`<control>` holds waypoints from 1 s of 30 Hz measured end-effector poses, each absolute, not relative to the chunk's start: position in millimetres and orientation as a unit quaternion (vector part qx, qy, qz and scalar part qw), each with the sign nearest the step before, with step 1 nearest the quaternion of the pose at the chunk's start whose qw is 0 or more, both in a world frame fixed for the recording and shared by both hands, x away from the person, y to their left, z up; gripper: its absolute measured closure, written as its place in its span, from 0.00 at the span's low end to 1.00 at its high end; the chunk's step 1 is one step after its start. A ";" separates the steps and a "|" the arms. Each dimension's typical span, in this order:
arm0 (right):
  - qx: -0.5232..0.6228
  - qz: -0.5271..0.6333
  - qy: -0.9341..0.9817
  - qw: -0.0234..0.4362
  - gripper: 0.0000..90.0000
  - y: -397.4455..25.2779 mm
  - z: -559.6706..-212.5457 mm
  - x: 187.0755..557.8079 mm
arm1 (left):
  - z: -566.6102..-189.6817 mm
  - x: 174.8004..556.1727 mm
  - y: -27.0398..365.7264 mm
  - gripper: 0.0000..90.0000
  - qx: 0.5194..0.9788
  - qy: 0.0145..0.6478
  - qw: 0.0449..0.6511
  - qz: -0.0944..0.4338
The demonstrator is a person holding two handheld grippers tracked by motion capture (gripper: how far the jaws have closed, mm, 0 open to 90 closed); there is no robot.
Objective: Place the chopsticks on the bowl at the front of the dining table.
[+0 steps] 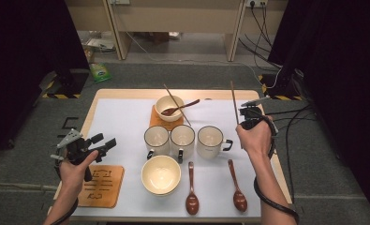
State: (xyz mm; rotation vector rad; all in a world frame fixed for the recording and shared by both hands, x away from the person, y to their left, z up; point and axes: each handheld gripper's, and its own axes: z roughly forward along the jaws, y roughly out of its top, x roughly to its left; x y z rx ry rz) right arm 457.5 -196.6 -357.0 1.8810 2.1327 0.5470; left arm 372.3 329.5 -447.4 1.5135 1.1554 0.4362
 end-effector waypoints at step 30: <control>0.635 0.199 0.736 0.127 0.95 -184.6 -351.7 466.2 | -447.5 372.2 329.8 0.27 0.642 0.491 0.559 0.185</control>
